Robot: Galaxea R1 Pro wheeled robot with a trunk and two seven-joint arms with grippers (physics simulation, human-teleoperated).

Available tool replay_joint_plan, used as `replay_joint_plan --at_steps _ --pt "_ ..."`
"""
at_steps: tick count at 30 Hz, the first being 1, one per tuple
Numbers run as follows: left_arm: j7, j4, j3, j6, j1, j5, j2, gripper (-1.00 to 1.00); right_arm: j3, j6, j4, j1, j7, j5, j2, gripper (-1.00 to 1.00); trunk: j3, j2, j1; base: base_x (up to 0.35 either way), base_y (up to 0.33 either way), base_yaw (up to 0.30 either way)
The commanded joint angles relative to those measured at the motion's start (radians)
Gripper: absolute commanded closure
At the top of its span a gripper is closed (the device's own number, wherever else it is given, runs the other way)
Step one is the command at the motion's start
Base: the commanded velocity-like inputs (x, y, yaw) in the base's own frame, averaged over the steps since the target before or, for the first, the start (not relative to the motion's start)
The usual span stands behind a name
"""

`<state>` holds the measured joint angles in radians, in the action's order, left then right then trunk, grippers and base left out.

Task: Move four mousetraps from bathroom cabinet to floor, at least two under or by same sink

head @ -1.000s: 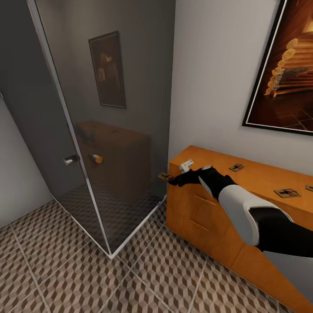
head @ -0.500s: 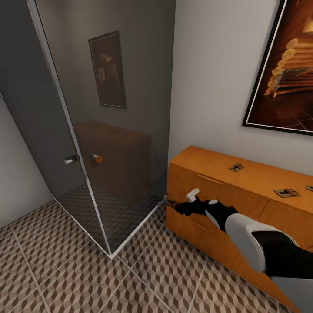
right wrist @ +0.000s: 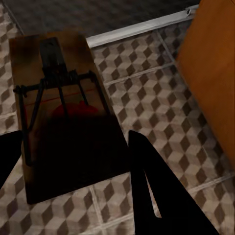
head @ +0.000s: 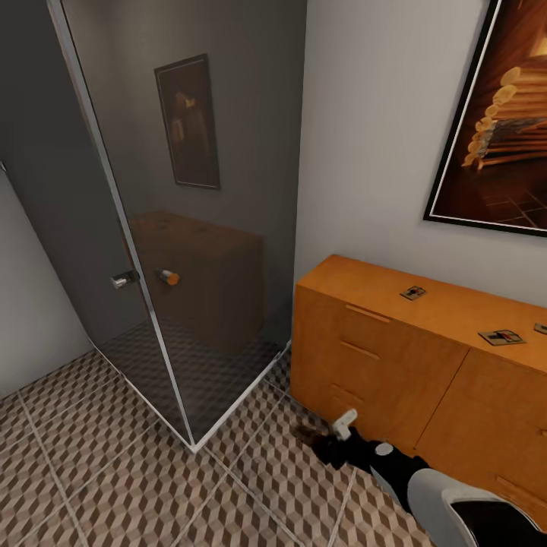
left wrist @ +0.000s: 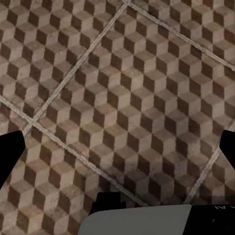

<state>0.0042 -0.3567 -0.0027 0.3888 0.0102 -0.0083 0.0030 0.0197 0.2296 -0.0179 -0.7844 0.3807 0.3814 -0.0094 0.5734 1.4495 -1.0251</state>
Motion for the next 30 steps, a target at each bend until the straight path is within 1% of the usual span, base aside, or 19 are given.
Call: replay_joint_plan --at_steps 1,4,5,6,9,10,12,14,17,18,19,21,23,24,25,26,28,29,30 --pt "0.000 0.001 0.000 0.004 0.001 -0.001 0.000 -1.00 -0.005 0.024 -0.001 0.032 0.002 -0.004 -0.001 1.00 0.001 0.000 0.000 0.000 0.000 0.000" --pt "0.000 0.001 0.000 0.004 0.001 -0.001 0.000 -1.00 -0.005 0.073 -0.001 0.093 -0.017 -0.004 -0.001 1.00 0.001 0.000 0.000 0.000 0.000 0.000" --pt "0.000 0.001 0.000 0.004 0.001 -0.001 0.000 -1.00 -0.005 0.100 -0.001 0.123 -0.037 -0.004 0.000 1.00 0.001 0.000 0.000 0.000 0.000 0.000" --pt "0.000 0.001 0.000 0.004 0.001 -0.001 0.000 -1.00 -0.005 0.114 0.000 0.138 -0.049 -0.005 0.000 1.00 0.001 0.000 0.000 0.000 0.000 0.000" --pt "0.000 0.000 0.000 0.004 0.001 -0.001 0.000 -1.00 -0.005 0.187 0.001 0.214 -0.116 -0.006 0.003 1.00 0.001 0.000 0.000 0.000 0.000 0.000" --pt "0.000 0.000 0.000 0.004 0.001 -0.001 0.000 -1.00 -0.004 0.201 0.001 0.229 -0.127 -0.006 0.003 1.00 0.001 0.000 0.000 0.000 0.000 0.000" --pt "0.001 -0.001 0.001 0.004 0.001 -0.001 0.000 -1.00 -0.005 0.256 0.001 0.284 -0.159 -0.008 0.005 1.00 0.001 0.000 0.000 0.000 0.000 0.000" --pt "0.002 -0.002 0.002 0.003 0.001 -0.001 0.000 -1.00 -0.005 0.293 0.002 0.320 -0.173 -0.008 0.006 1.00 0.001 0.000 0.000 0.000 0.000 0.000" --pt "0.004 -0.005 0.005 0.001 0.001 -0.001 -0.002 -1.00 -0.006 0.353 0.002 0.363 -0.207 -0.010 0.009 1.00 0.001 0.000 0.000 0.000 0.000 0.000" --pt "0.005 -0.007 0.005 0.001 0.001 -0.001 -0.002 -1.00 -0.006 0.365 0.002 0.369 -0.218 -0.010 0.009 1.00 0.001 0.000 0.000 0.000 0.000 0.000" --pt "0.006 -0.014 0.006 -0.001 0.001 -0.001 -0.004 -1.00 -0.006 0.387 0.002 0.377 -0.246 -0.010 0.010 1.00 0.001 0.000 0.000 0.000 0.000 0.000" --pt "0.007 -0.031 0.006 -0.004 0.001 -0.001 -0.005 -1.00 -0.006 0.405 0.002 0.382 -0.280 -0.010 0.011 1.00 0.001 0.000 0.000 0.000 0.000 0.000" --pt "0.009 -0.089 0.007 -0.015 0.001 0.001 -0.006 -1.00 -0.007 0.424 0.003 0.388 -0.359 -0.011 0.014 1.00 0.001 0.000 0.000 0.000 0.000 0.000" --pt "0.010 -0.106 0.008 -0.022 0.001 0.001 -0.007 -1.00 -0.007 0.427 0.003 0.389 -0.380 -0.011 0.016 1.00 0.001 0.000 0.000 0.000 0.000 0.000" --pt "0.010 -0.143 0.007 -0.049 0.001 0.001 -0.011 -1.00 -0.007 0.431 0.003 0.390 -0.418 -0.011 0.023 1.00 0.001 0.000 0.000 0.000 0.000 0.000" --pt "0.011 -0.185 0.007 -0.095 0.001 0.001 -0.018 -1.00 -0.007 0.434 0.003 0.390 -0.452 -0.011 0.032 1.00 0.001 0.000 0.000 0.000 0.000 0.000" --pt "0.013 -0.236 0.007 -0.157 0.001 0.000 -0.026 -1.00 -0.007 0.437 0.003 0.391 -0.481 -0.012 0.041 1.00 0.001 0.000 0.000 0.000 0.000 0.000" --pt "0.020 -0.294 0.007 -0.229 0.001 0.000 -0.033 -1.00 -0.007 0.438 0.002 0.391 -0.504 -0.012 0.049 1.00 0.001 0.000 0.000 0.000 0.000 0.000" --pt "0.024 -0.324 0.007 -0.266 0.001 0.000 -0.035 -1.00 -0.007 0.439 0.002 0.391 -0.514 -0.012 0.052 1.00 0.001 0.000 0.000 0.000 0.000 0.000"
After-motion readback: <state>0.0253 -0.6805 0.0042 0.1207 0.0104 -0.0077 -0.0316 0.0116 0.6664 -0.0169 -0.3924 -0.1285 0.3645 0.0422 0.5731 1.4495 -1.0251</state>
